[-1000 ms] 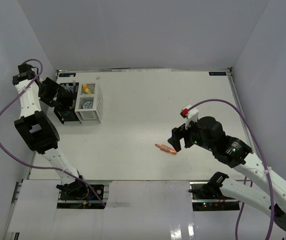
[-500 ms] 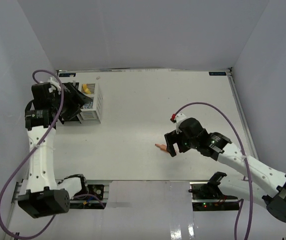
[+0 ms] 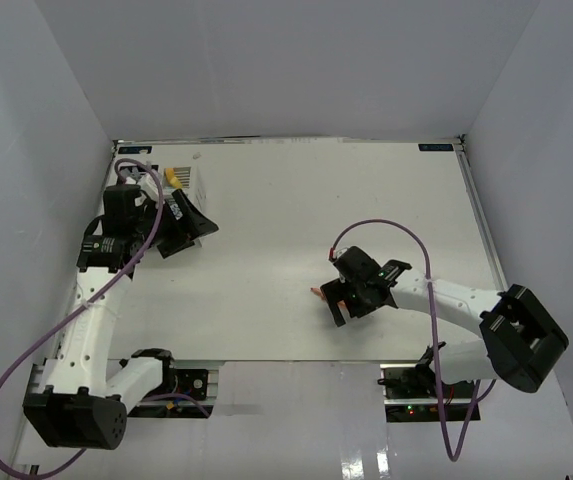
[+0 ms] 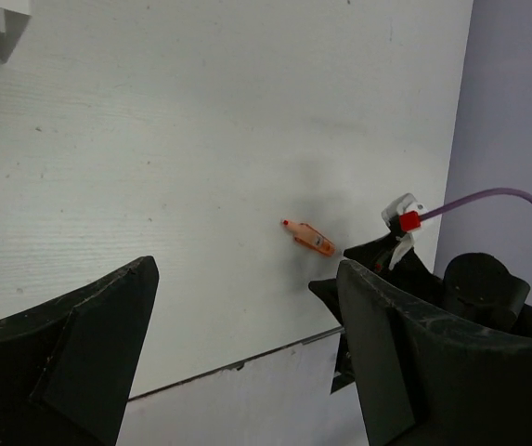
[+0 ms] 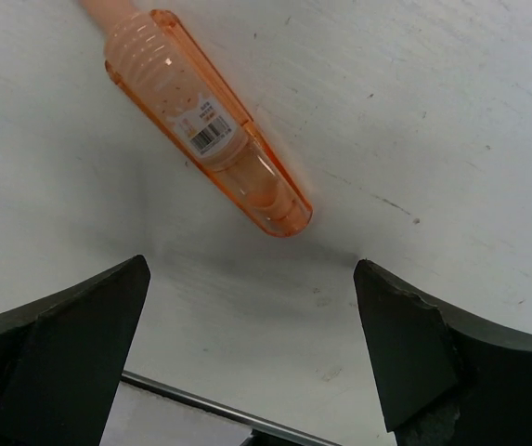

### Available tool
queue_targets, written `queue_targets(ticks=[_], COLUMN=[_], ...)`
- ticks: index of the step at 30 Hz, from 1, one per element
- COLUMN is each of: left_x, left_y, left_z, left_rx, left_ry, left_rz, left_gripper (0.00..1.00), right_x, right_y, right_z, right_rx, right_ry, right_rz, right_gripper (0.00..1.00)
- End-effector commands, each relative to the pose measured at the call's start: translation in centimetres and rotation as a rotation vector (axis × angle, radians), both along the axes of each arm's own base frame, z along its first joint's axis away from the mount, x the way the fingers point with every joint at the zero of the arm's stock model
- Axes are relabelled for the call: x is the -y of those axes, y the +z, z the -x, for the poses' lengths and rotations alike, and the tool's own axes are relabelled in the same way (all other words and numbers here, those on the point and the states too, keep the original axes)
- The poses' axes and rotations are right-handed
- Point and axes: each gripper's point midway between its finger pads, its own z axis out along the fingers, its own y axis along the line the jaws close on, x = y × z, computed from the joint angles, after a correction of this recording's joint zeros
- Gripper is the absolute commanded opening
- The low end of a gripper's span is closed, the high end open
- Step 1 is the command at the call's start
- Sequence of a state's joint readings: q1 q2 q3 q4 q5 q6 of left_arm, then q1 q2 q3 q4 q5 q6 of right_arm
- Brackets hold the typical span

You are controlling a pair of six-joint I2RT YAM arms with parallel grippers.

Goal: Sort the stationery into containers
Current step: Pick up the pen from the center of the board.

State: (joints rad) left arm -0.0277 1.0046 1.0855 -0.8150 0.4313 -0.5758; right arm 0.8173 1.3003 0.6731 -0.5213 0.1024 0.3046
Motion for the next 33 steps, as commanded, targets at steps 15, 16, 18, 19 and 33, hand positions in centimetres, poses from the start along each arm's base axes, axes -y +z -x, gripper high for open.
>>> queue_targets(ticks=[15,16,18,19,33], left_x=[3.6,3.7,3.8,3.9,4.6], left_y=[-2.1,-2.0,-1.9,-2.1,-2.5], left_z=[-0.9,-1.1,-1.6,-1.8,-2.9], left_rx=[-0.007,-0.005,0.002,-0.004,-0.004], left_ry=[-0.169,-0.174,-0.177,-0.181,-0.203], left_rz=[0.006,0.007,0.009,0.010,0.033], left_gripper=[0.89,0.89,0.89,0.89,0.89], right_x=[-1.5,-1.6,-1.7,-1.7,-2.7], right_y=[-0.8,-0.9,-1.0,-1.0,-1.8], right_z=[-2.5,-2.4,-2.2,-2.2,-1.0], right_rx=[0.054,0.050,0.037,0.037,-0.018], right_ry=[0.057,0.061,0.067,0.070,0.134], right_rz=[0.012,0.011,0.015,0.016,0.050], right_gripper=[0.79,0.79,0.77,0.77,0.69])
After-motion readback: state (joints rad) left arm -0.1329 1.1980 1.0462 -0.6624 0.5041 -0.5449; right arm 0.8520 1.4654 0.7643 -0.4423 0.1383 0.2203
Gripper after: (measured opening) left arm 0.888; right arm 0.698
